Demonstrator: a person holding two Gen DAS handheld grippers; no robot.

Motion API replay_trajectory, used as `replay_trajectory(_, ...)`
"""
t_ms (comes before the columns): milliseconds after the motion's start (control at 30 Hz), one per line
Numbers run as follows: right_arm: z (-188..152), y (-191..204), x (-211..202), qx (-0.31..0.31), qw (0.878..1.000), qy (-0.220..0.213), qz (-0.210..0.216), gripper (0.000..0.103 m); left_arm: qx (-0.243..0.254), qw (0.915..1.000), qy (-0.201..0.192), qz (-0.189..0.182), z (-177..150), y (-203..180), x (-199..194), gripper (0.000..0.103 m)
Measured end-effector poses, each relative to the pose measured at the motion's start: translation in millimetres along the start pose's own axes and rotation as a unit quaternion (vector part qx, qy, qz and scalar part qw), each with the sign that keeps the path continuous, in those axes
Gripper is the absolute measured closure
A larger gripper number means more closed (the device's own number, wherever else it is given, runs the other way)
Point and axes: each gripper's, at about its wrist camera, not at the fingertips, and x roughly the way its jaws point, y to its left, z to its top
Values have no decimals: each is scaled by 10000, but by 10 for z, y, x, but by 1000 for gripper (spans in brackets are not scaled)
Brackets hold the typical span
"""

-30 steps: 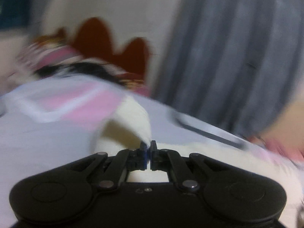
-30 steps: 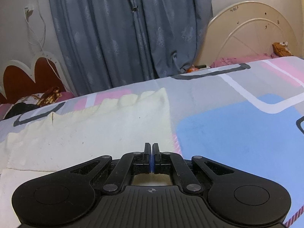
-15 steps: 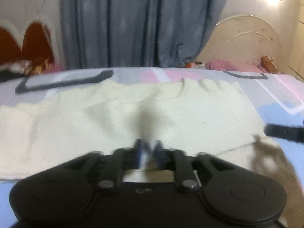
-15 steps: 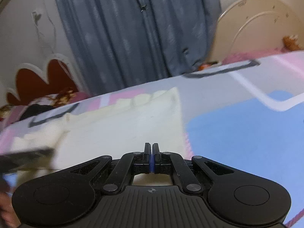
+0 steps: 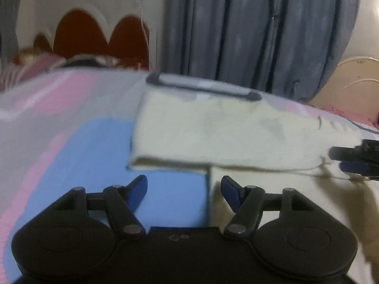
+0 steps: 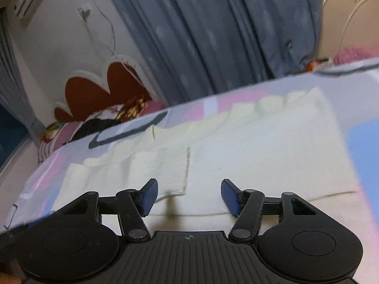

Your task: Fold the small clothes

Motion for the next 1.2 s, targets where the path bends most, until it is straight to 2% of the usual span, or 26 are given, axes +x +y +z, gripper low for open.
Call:
replay_trajectory(67,12,71,134,-84,9999,18,-55,46,-24,9999,1,-114,22,-21,90,36)
replay_trajectory(133,43,128,226,-212,9997,124,-8,75,2,9997,-103,-219,25,-36,64,35)
replay_trajectory(167,60,143,272,-254,9994,215,20,97,44,9998,-94,-175,34,-50,100,36)
replay_trajectory(233,80,172,250,-408,9990,161,27,98,131,9999,-39,-73,37,-93,177,38)
replay_trajectory(333,163,194,-32,-682,9969,-380,-114,98,301,9995,-74,-18,22,-108,243,39)
replay_trajectory(400,251,62,-298,-553,9951,-775,-282,98,378,9992,-94,-20,4,-112,223,42)
replay_trajectory(433,267,-11,-396,-540,9940,-884,-355,98,392,9992,-114,-48,-3,-108,219,47)
replay_trajectory(533,268,-213,-528,-566,9933,-824,-587,98,466,9987,-165,-145,-18,-122,194,59)
replay_trajectory(700,207,-379,-620,-527,9924,-826,-746,98,603,9978,-155,-212,-10,-173,178,70)
replay_trajectory(767,209,-433,-691,-471,9921,-863,-781,98,599,9977,-179,-277,13,-186,157,82)
replay_trajectory(1000,242,-532,-971,-520,9885,-1108,-885,98,599,9977,-118,-289,19,-235,178,87)
replay_trajectory(1133,176,-734,-834,-377,9911,-659,-1093,98,623,9976,-106,-279,15,-246,177,87)
replay_trajectory(1200,130,-746,-823,-417,9912,-602,-1099,98,620,9976,-108,-282,14,-242,179,87)
